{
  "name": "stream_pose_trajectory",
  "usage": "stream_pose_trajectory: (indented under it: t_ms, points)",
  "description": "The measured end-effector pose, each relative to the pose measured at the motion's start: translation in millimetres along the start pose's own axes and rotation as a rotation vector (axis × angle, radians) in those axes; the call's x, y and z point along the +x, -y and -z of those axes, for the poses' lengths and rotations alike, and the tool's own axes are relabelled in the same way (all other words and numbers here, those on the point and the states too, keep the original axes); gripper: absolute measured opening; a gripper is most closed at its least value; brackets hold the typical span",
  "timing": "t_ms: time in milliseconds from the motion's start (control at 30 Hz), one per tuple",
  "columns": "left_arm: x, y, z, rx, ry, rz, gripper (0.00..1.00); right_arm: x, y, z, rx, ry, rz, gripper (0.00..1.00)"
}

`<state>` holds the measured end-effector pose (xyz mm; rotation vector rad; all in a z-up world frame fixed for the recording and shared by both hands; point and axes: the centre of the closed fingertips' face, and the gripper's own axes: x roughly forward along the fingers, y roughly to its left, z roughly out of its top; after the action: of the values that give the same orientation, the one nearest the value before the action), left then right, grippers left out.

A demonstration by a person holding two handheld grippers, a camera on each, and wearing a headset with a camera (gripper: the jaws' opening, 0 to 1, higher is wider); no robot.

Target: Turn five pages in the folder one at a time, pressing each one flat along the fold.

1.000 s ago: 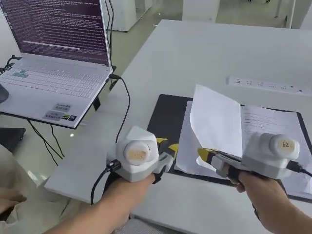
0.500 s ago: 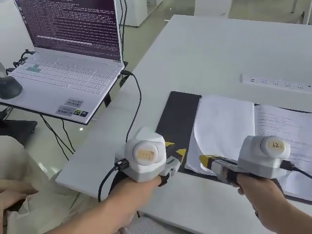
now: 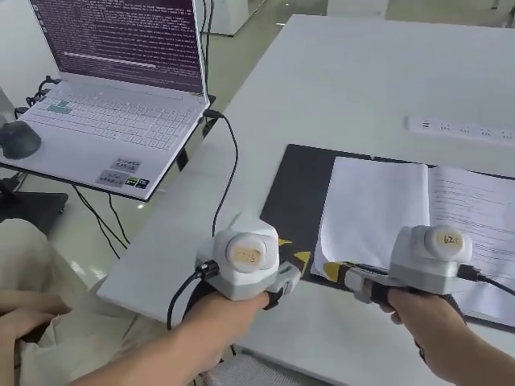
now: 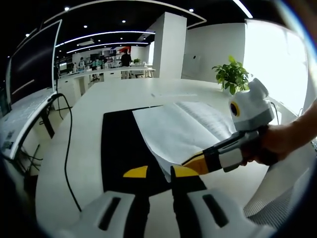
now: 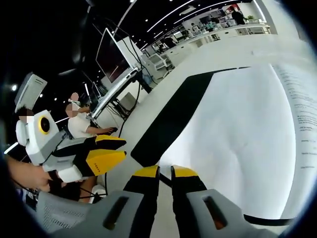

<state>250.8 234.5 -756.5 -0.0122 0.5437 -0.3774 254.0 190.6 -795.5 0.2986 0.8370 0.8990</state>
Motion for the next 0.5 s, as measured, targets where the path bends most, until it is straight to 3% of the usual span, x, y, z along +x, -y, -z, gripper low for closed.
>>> stream_pose_trajectory:
  t_ms: [200,500]
  points:
    - [7.7,3.5,3.7,0.011,-0.016,0.013,0.15,-10.5,-2.2,-0.6,0.006,0.014,-0.027,0.12]
    - [36.0,26.2,13.1,0.081,-0.057,0.08,0.15,-45.6,39.1,-26.5,0.044,0.091,0.033,0.11]
